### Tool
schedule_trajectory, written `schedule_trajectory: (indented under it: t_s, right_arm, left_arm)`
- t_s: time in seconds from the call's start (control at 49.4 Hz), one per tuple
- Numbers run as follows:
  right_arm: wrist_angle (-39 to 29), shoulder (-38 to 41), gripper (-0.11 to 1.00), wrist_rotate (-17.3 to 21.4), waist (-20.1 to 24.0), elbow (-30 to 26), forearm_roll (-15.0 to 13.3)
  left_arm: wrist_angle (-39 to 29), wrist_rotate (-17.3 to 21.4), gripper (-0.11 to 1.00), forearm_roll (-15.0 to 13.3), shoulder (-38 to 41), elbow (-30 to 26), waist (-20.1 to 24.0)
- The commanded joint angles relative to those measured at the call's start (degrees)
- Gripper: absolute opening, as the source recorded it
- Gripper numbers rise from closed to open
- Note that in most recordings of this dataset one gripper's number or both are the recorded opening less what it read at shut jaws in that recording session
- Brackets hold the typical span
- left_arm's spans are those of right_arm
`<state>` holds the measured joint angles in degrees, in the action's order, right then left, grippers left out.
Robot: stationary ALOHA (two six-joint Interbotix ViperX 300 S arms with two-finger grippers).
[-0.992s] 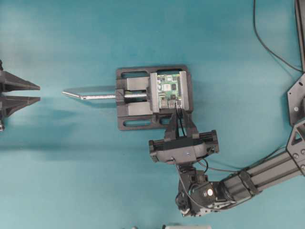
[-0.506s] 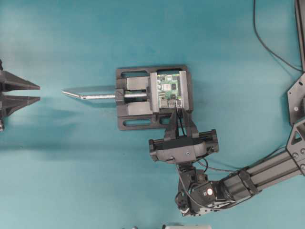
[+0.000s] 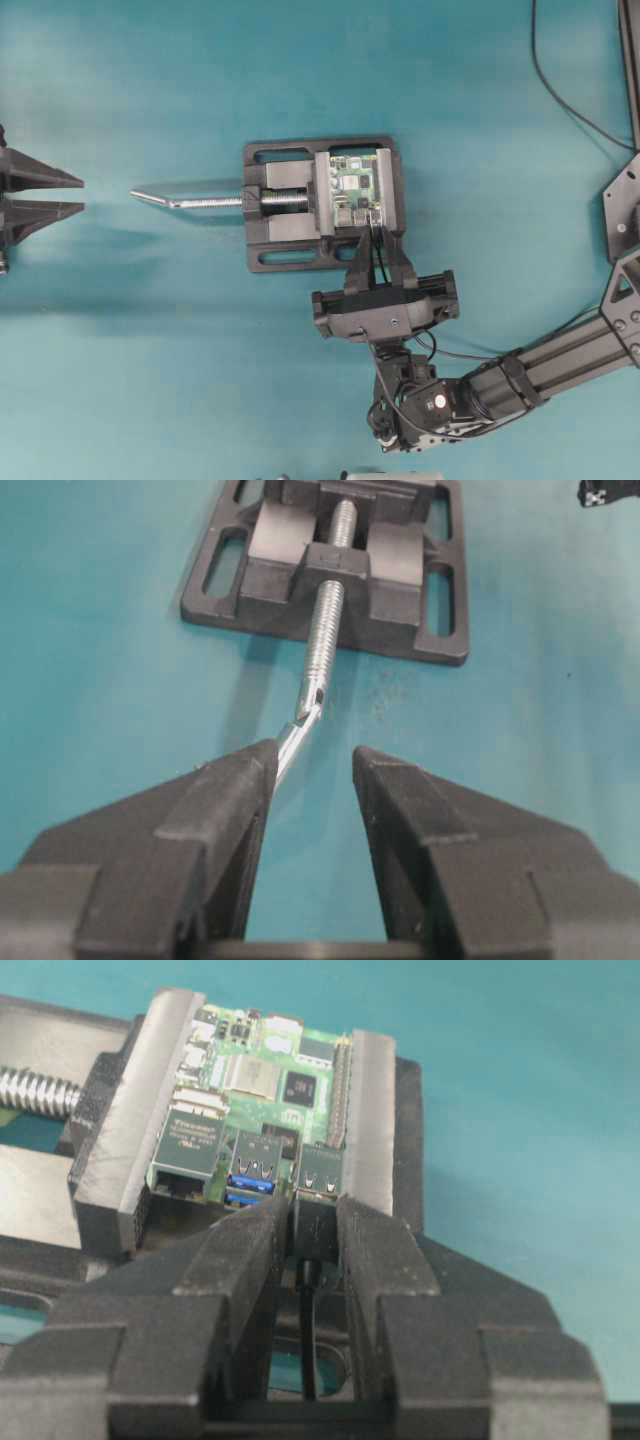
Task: Insert the USB into the fixed PCB.
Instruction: 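Push the USB plug forward into the PCB's USB port with right gripper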
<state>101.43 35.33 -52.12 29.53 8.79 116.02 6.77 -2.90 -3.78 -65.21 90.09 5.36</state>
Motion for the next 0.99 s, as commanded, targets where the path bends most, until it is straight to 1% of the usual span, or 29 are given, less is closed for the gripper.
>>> schedule_trajectory:
  t_s: [0.0,0.284,0.749,0.972]
  right_arm:
    - [0.2,-2.2,0.21,0.1,-1.8,-0.4,-1.4]
    - [0.0,-2.1,0.21,0.0,-2.0,-0.7,-1.3]
    - [-0.1,-2.2,0.21,1.0,-2.0,-1.4,-1.4]
    - [-0.1,-2.1,0.21,0.9,-1.2,-1.6,-1.3]
  left_arm:
    - [0.4,-0.6,0.52,0.2,0.4,-0.7,0.2]
    - [0.4,-0.6,0.52,0.2,0.4,-0.7,0.2]
    - [0.4,-0.7,0.52,0.2,0.4,-0.7,0.2]
    - [0.4,-0.7,0.52,0.2,0.4,-0.7,0.2]
